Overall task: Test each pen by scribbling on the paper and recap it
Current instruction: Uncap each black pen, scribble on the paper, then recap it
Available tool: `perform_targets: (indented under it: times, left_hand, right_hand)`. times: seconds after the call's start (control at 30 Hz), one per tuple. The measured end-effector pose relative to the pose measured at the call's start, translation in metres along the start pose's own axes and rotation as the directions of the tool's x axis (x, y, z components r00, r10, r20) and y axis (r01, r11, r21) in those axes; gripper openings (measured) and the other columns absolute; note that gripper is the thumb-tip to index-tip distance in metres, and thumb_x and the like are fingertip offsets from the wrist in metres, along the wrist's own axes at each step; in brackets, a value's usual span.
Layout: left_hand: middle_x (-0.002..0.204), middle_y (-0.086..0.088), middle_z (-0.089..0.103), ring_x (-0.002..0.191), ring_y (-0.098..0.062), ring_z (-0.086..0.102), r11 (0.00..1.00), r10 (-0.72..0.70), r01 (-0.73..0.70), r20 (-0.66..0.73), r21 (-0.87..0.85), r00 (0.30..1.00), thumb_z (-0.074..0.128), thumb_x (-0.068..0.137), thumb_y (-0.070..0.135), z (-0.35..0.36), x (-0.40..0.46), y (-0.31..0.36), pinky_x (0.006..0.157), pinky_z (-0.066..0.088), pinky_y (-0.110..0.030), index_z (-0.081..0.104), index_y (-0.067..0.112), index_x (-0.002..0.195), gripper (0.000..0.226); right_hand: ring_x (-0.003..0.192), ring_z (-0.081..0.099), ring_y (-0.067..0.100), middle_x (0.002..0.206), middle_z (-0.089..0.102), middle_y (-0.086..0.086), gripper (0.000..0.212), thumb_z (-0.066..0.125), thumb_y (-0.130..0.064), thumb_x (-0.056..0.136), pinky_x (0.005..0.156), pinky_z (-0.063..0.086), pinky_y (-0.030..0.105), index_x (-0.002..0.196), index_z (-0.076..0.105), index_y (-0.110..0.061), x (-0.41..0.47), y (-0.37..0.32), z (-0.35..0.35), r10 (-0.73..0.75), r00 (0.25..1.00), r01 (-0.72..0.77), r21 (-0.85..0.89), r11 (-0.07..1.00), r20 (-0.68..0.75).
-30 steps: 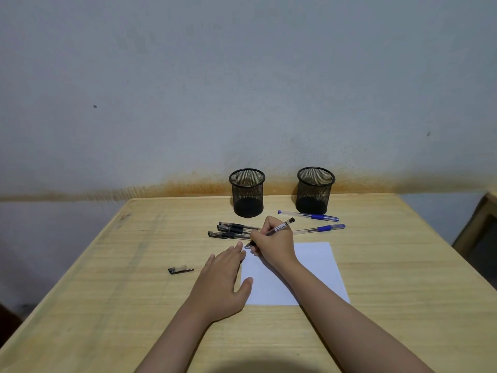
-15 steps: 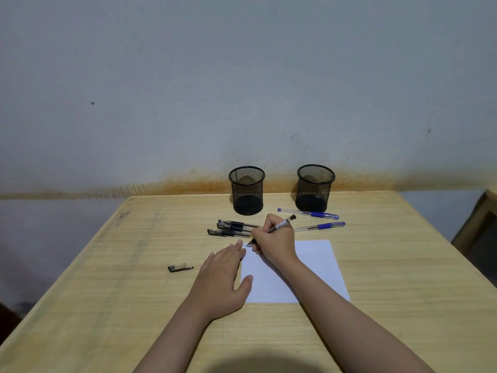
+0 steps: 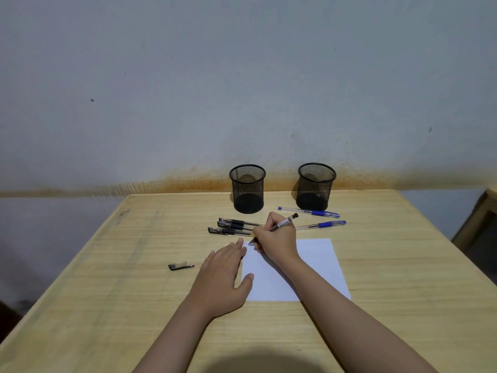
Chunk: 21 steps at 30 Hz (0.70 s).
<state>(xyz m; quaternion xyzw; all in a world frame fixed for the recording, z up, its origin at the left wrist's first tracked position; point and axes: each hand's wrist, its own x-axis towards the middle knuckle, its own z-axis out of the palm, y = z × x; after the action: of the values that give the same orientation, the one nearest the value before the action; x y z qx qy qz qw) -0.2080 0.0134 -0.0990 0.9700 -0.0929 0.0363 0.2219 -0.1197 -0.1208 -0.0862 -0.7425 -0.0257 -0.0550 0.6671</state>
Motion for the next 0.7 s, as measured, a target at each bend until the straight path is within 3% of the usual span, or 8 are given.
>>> perform_targets:
  times: [0.3, 0.43, 0.57, 0.7]
  left_hand:
    - [0.155, 0.017, 0.017, 0.141, -0.004, 0.018, 1.0, 0.002, -0.002, -0.002, 0.004, 1.0, 0.035, 0.083, 0.049, 0.0, 0.0, 0.0, 0.118, 0.016, -0.037, 0.031, 0.027, 0.142, 0.064]
    - [0.155, 0.018, 0.017, 0.141, -0.004, 0.017, 1.0, 0.004, -0.004, -0.003, 0.012, 1.0, 0.026, 0.078, 0.056, 0.0, 0.0, 0.0, 0.118, 0.016, -0.038, 0.03, 0.027, 0.142, 0.07]
    - [0.155, 0.018, 0.016, 0.141, -0.004, 0.016, 1.0, 0.002, -0.002, -0.003, 0.017, 1.0, 0.035, 0.084, 0.049, 0.0, 0.0, 0.0, 0.118, 0.016, -0.038, 0.03, 0.027, 0.142, 0.063]
    - [0.155, 0.014, 0.02, 0.141, -0.006, 0.02, 1.0, 0.014, -0.014, -0.021, 0.017, 1.0, 0.038, 0.083, 0.047, 0.001, 0.0, 0.001, 0.117, 0.018, -0.039, 0.035, 0.023, 0.139, 0.061]
  right_hand:
    - [0.039, 0.057, 0.015, 0.056, 0.05, 0.017, 0.023, 0.06, 0.004, 0.08, 0.039, 0.047, 0.022, 0.065, 0.045, -0.004, 0.002, 0.003, 0.0, -0.004, 0.999, 0.003, -0.039, 0.999, -0.034]
    - [0.043, 0.059, 0.021, 0.058, 0.051, 0.019, 0.026, 0.06, 0.003, 0.081, 0.042, 0.048, 0.025, 0.064, 0.043, -0.006, 0.004, 0.004, -0.001, 0.018, 0.998, -0.019, -0.008, 1.0, -0.059]
    - [0.051, 0.065, 0.029, 0.056, 0.054, 0.015, 0.026, 0.063, 0.002, 0.081, 0.049, 0.05, 0.031, 0.064, 0.046, -0.008, 0.008, 0.006, -0.005, 0.122, 0.983, -0.09, 0.221, 0.971, -0.135]
    - [0.058, 0.067, 0.035, 0.061, 0.061, 0.018, 0.023, 0.067, -0.006, 0.084, 0.053, 0.05, 0.032, 0.069, 0.05, -0.008, 0.012, 0.007, -0.007, 0.202, 0.976, -0.155, 0.382, 0.911, -0.086]
